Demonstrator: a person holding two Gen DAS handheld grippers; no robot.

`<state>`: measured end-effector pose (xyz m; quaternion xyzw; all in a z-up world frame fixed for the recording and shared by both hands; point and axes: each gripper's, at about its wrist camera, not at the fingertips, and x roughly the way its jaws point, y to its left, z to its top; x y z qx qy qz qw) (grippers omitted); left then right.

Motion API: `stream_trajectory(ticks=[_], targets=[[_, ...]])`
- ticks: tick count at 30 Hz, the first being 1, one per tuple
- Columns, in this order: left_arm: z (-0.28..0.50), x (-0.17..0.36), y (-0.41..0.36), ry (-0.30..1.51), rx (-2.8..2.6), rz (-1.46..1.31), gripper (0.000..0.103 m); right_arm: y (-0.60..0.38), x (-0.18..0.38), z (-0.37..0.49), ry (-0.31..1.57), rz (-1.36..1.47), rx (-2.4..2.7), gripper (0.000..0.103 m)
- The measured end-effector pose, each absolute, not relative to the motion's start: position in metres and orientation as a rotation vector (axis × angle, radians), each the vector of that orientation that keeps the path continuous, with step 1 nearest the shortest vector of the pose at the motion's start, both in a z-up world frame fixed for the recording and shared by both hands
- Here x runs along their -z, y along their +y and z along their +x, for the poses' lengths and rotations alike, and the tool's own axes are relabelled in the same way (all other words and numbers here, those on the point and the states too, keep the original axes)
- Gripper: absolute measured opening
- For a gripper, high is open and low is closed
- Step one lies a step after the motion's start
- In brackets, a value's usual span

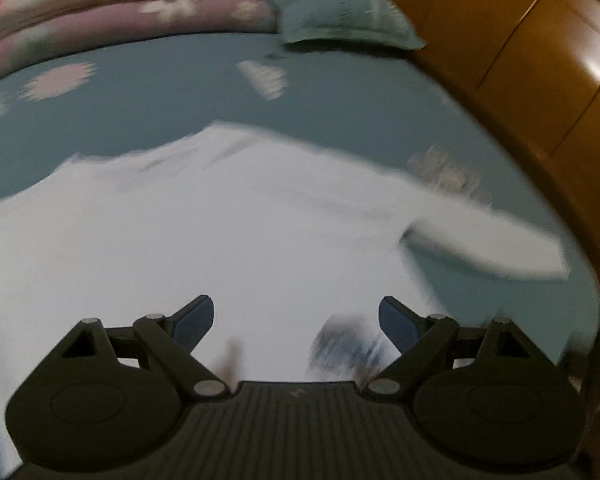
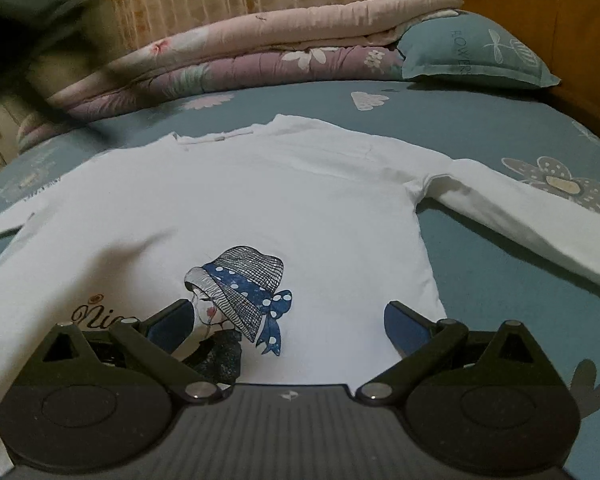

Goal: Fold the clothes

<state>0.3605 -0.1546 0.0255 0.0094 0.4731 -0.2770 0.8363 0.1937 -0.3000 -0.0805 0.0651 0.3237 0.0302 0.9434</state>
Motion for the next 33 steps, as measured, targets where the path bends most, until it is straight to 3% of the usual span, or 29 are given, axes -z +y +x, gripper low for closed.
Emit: stream_trajectory(ticks=[7, 10, 13, 21, 33], targets=[[0.446, 0.017, -0.263, 1.054, 0.674, -0.016, 0.089, -0.314, 0.082, 0.186, 0.628, 0.217, -0.106, 0.103], [0.457, 0.028, -0.273, 1.046, 0.658, -0.009, 0.089, -0.318, 0.082, 0.184, 0.617, 0.243, -0.124, 0.103], [0.468, 0.038, -0.283, 1.038, 0.643, -0.002, 0.096, -0.32, 0.082, 0.183, 0.611, 0.258, -0.133, 0.103], [0.496, 0.065, -0.308, 1.019, 0.6, 0.014, 0.096, -0.325, 0.082, 0.181, 0.6, 0.29, -0.146, 0.103], [0.394, -0.016, -0.209, 1.089, 0.522, 0.122, 0.096, -0.326, 0.081, 0.182, 0.603, 0.294, -0.149, 0.103]])
